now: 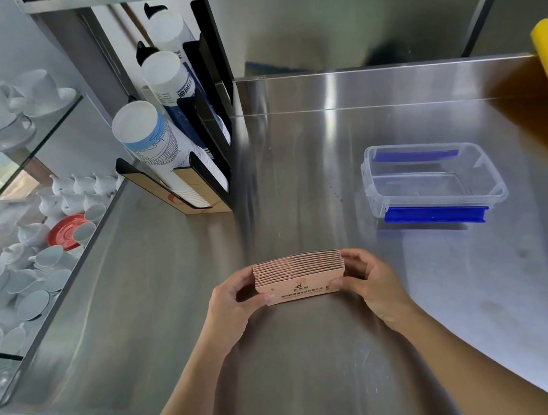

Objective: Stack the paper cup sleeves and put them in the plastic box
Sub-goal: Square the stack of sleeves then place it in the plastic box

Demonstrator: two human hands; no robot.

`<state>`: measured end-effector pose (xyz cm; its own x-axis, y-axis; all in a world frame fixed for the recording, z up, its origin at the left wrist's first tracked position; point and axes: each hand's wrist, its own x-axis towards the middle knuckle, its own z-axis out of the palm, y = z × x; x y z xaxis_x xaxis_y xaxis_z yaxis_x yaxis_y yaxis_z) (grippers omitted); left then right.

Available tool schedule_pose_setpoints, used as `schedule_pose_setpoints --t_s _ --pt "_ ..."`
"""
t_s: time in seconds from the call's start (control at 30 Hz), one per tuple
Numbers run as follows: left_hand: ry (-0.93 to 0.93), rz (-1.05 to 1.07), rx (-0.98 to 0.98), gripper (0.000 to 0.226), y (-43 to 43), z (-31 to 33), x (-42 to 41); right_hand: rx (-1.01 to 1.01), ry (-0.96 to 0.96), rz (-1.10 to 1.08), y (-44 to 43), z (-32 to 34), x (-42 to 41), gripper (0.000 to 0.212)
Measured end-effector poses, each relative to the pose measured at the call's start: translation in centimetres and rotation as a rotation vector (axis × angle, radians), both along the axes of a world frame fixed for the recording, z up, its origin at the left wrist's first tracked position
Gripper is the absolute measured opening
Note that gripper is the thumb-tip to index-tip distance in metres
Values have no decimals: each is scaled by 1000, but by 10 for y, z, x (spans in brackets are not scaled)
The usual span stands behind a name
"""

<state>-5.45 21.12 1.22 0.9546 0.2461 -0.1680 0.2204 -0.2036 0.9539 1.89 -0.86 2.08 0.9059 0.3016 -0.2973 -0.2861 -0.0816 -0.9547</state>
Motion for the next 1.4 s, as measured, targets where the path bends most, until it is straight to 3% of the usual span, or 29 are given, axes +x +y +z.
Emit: schedule_pose_setpoints --t_s 0.2,0.37,0.83,0.97,1.13,1.27,1.33,1.4 --pt "20 134 -136 35 -3 -1 2 72 33 -101 -1 5 1 36" --pt "-18 230 -122 43 -21 13 9 112 66 -173 -8 16 2 29" --pt "-104 189 -106 45 -115 92 107 202 19 -494 -74 89 67 26" --pt "-58 156 -81 43 -149 98 148 103 36 -523 -105 100 100 33" --pt "63 64 -10 37 -179 95 195 37 137 -549 -131 104 137 21" --pt "244 31 25 22 -195 89 220 -132 194 -483 -139 90 163 36" --pt "319 23 56 4 -203 89 229 -205 234 -449 -139 84 175 17" --pt "375 14 77 26 -211 84 239 -271 271 -421 -140 73 188 18"
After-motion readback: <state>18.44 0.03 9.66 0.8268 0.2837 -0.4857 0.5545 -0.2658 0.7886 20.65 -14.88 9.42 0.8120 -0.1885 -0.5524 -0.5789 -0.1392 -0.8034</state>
